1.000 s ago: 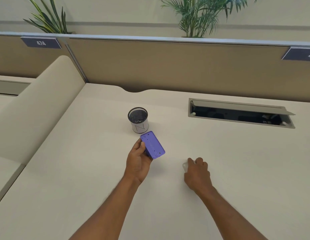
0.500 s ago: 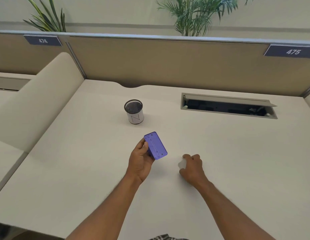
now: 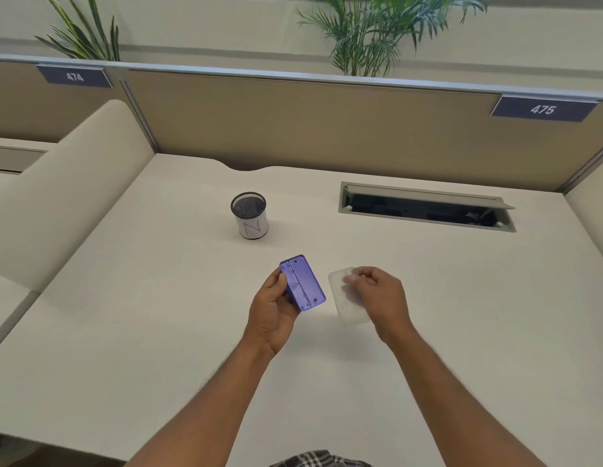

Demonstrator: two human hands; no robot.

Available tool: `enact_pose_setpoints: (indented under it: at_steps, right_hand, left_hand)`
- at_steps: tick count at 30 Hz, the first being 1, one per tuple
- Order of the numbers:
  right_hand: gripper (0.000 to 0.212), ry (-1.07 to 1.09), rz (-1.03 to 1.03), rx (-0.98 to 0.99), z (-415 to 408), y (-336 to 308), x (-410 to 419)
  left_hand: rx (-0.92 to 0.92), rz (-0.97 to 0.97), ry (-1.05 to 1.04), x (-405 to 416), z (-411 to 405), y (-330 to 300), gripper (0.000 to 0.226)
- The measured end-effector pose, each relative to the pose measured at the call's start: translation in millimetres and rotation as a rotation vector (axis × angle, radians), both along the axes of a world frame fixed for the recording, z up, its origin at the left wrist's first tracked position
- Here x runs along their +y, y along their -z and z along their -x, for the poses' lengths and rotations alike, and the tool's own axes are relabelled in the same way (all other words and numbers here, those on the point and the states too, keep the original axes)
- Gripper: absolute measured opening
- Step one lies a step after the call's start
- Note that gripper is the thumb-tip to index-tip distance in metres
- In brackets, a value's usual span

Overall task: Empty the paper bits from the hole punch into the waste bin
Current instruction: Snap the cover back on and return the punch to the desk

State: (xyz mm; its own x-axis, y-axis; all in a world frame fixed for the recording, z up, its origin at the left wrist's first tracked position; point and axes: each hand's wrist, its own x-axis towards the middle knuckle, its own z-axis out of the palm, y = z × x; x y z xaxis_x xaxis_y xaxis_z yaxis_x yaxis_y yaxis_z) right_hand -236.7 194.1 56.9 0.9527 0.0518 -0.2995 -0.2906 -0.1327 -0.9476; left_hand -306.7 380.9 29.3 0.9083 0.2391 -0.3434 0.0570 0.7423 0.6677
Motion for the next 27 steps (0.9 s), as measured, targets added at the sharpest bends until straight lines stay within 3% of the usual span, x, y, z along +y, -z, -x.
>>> enact_pose_setpoints:
  at_steps: [3, 9, 13, 22, 27]
  right_hand:
    - [0.003, 0.012, -0.081, -0.035, -3.1, -18.8, 1.0]
    - [0.009, -0.033, 0.427, -0.446, 6.6, -27.8, 16.3]
    - [0.013, -0.097, 0.577, -0.621, 15.8, -30.2, 34.9]
    - [0.029, -0.165, 0.417, -0.637, 31.5, -22.6, 47.6]
    - [0.033, -0.312, 0.487, -0.704, 31.9, -19.9, 41.2]
  left_hand:
    - [-0.007, -0.009, 0.010, -5.5, -1.7, -2.9, 0.030]
    - [-0.012, -0.032, 0.045, -20.8, -6.2, -7.3, 0.032]
    - [-0.038, -0.080, 0.093, -29.3, -8.1, -11.7, 0.035]
    - [-0.070, -0.016, 0.095, -27.1, -11.3, -15.2, 0.035]
    - [-0.106, 0.053, 0.111, -26.2, -13.8, -14.1, 0.037]
